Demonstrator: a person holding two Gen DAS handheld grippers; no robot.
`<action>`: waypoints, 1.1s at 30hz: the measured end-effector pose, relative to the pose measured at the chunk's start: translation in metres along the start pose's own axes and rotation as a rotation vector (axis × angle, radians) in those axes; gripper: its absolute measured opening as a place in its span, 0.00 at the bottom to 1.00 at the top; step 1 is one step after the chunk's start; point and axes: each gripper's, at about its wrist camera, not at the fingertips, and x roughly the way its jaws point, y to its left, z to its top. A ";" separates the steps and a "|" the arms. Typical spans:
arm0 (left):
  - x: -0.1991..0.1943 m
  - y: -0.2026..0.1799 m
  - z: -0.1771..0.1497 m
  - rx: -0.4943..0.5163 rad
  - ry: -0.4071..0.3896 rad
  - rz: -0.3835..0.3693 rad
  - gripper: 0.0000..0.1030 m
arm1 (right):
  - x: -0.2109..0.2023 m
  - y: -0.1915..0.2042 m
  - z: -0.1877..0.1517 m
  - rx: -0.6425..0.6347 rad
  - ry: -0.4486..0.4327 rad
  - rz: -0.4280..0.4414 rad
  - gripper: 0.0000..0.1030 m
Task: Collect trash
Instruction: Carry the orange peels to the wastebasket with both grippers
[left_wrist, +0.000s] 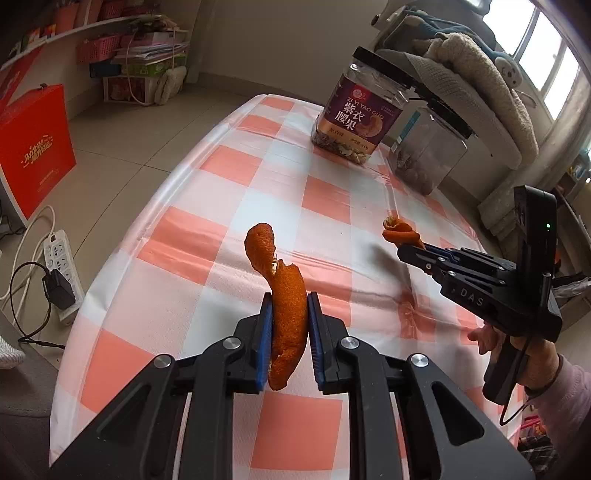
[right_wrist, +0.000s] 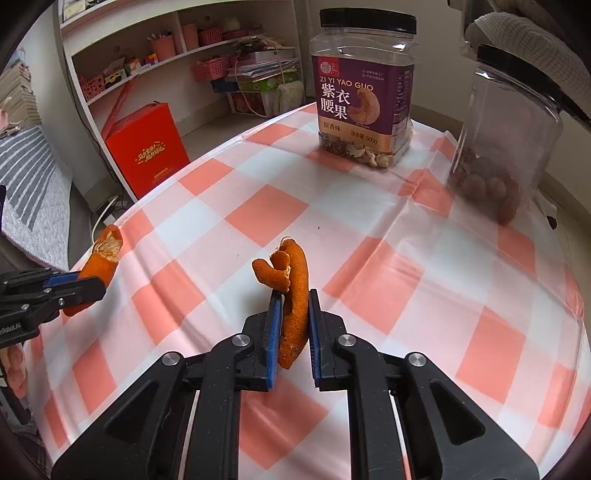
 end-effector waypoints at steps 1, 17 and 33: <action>-0.010 -0.003 0.000 0.009 0.001 0.007 0.18 | -0.015 0.003 -0.008 0.018 -0.006 0.000 0.12; -0.188 -0.118 -0.019 0.208 -0.118 0.060 0.18 | -0.263 0.012 -0.114 0.133 -0.150 -0.109 0.13; -0.204 -0.290 -0.046 0.352 -0.148 -0.102 0.18 | -0.365 -0.153 -0.202 0.519 -0.254 -0.388 0.13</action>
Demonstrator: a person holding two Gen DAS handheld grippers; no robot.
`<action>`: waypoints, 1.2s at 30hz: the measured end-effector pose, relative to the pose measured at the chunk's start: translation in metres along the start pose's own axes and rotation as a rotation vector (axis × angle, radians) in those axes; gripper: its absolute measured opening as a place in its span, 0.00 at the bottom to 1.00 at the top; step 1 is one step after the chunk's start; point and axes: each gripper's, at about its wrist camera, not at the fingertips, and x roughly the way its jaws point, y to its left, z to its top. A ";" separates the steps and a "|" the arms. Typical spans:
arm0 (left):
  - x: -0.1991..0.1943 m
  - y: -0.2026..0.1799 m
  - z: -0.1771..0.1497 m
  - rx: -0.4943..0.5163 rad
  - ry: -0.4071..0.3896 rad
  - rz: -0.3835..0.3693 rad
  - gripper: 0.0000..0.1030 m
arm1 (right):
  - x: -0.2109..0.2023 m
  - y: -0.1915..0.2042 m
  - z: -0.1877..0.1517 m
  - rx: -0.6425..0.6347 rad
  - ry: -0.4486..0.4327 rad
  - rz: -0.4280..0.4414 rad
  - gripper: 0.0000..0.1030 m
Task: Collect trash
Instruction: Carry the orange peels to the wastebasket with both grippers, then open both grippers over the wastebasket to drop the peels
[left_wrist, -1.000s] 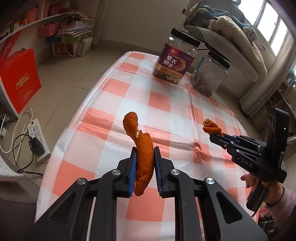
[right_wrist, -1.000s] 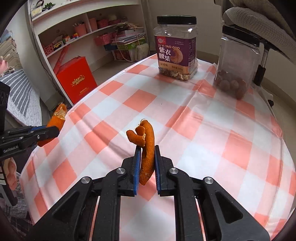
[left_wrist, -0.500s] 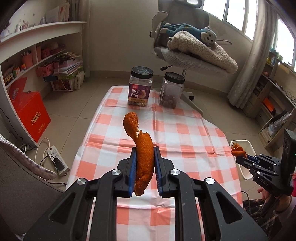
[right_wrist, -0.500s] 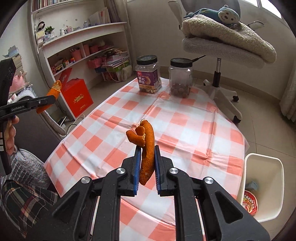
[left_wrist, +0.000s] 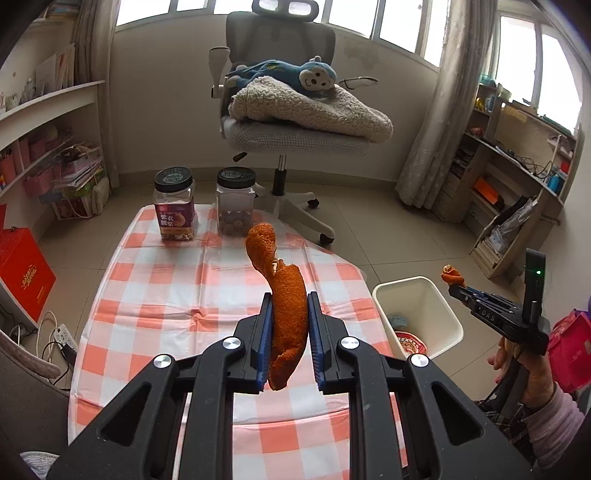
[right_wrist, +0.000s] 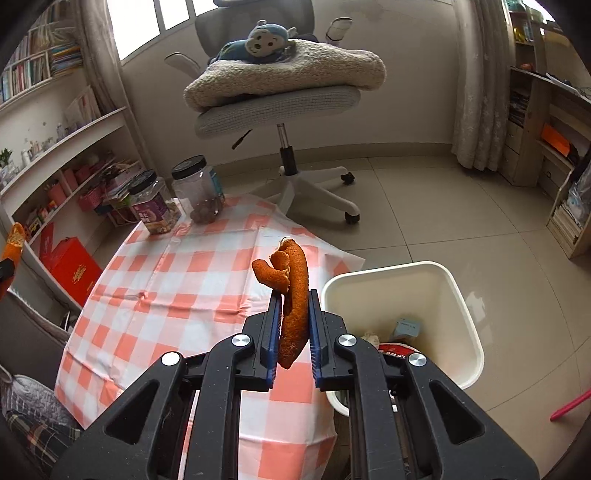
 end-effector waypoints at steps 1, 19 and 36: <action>0.007 -0.011 0.003 0.005 0.004 -0.013 0.18 | 0.003 -0.014 0.001 0.032 0.004 -0.015 0.13; 0.118 -0.192 0.041 0.066 0.078 -0.277 0.18 | -0.043 -0.143 0.002 0.344 -0.130 -0.319 0.63; 0.054 -0.199 0.043 0.150 -0.355 0.048 0.93 | -0.098 -0.094 -0.006 0.309 -0.429 -0.399 0.94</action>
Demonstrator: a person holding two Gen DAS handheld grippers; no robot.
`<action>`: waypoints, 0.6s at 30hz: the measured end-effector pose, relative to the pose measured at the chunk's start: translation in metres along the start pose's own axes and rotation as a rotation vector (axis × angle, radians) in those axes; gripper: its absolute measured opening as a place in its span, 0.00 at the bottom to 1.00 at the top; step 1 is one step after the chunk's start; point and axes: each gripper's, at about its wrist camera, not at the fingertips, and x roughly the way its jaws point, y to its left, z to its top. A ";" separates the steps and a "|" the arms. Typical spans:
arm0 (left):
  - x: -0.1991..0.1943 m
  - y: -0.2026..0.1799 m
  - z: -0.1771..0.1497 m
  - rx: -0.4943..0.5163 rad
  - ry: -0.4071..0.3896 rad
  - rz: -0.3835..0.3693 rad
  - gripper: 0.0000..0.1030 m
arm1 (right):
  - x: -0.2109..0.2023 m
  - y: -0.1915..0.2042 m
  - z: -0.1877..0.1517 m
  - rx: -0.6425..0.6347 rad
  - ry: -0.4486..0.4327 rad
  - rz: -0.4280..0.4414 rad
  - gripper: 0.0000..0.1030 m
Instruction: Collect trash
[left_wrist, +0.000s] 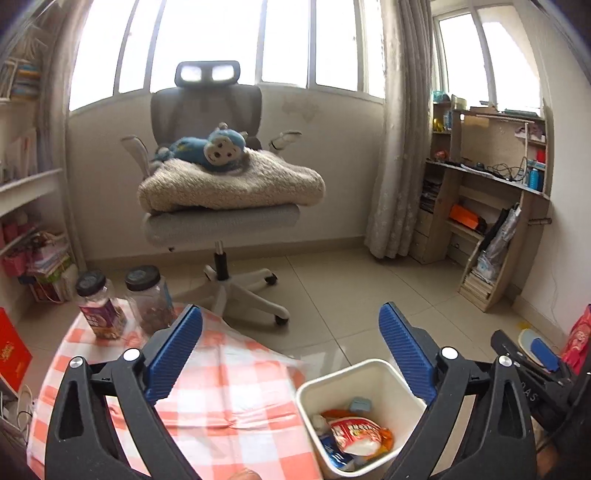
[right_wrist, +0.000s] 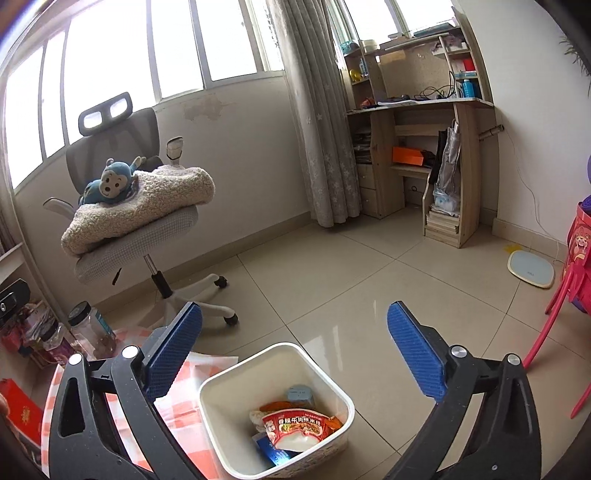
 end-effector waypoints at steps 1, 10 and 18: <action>-0.013 0.009 -0.004 0.008 -0.058 0.042 0.93 | -0.007 0.008 -0.002 -0.005 -0.021 0.009 0.94; -0.041 0.094 -0.039 -0.035 -0.049 0.259 0.93 | -0.034 0.094 -0.034 -0.082 -0.033 0.126 0.94; -0.033 0.163 -0.064 -0.133 0.066 0.292 0.93 | -0.039 0.171 -0.063 -0.228 0.002 0.219 0.94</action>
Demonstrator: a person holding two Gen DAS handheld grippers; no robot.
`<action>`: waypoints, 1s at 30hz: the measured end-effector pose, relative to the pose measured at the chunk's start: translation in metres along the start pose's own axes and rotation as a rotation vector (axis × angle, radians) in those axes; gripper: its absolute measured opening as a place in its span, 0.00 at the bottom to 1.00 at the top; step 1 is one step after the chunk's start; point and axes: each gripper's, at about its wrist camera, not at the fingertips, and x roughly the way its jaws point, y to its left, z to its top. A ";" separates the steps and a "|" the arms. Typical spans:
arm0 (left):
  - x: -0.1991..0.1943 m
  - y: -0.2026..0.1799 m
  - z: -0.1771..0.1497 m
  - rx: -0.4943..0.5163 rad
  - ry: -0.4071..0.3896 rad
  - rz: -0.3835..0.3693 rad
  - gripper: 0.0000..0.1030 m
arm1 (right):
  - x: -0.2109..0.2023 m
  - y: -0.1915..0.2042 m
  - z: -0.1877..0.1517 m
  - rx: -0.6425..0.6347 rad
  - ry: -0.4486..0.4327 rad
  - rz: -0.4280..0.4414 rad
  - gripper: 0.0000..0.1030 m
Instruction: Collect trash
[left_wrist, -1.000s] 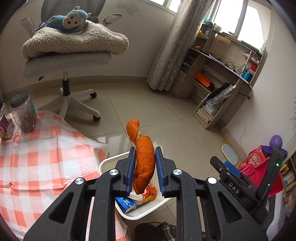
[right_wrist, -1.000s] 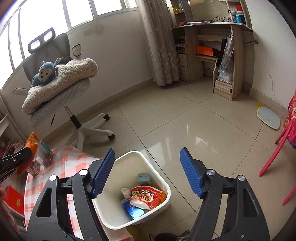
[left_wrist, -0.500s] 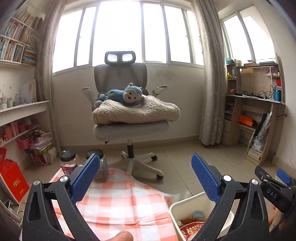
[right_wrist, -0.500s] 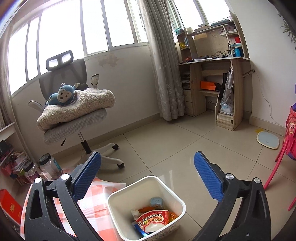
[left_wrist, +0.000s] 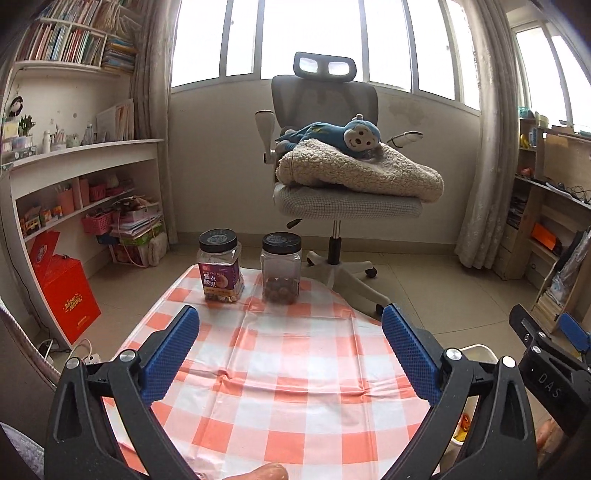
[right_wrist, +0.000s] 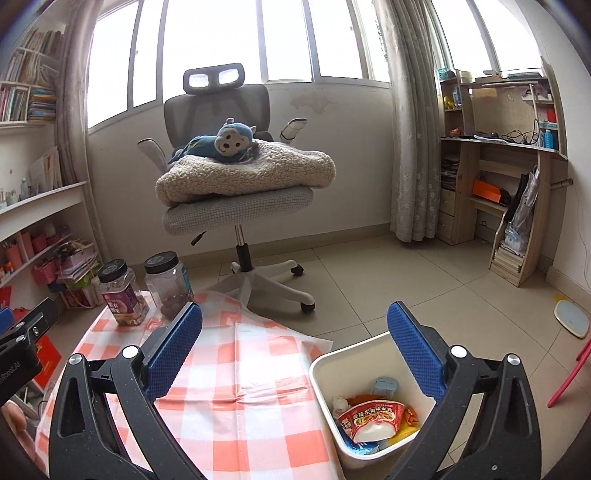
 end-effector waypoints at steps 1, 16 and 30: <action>0.001 0.006 -0.001 -0.001 0.001 0.015 0.93 | 0.002 0.007 0.000 -0.001 0.004 0.014 0.94; 0.013 0.045 -0.013 -0.040 0.069 0.072 0.93 | 0.021 0.063 -0.008 -0.030 0.072 0.133 0.94; 0.021 0.044 -0.013 -0.076 0.109 0.059 0.93 | 0.027 0.063 -0.010 -0.026 0.089 0.153 0.94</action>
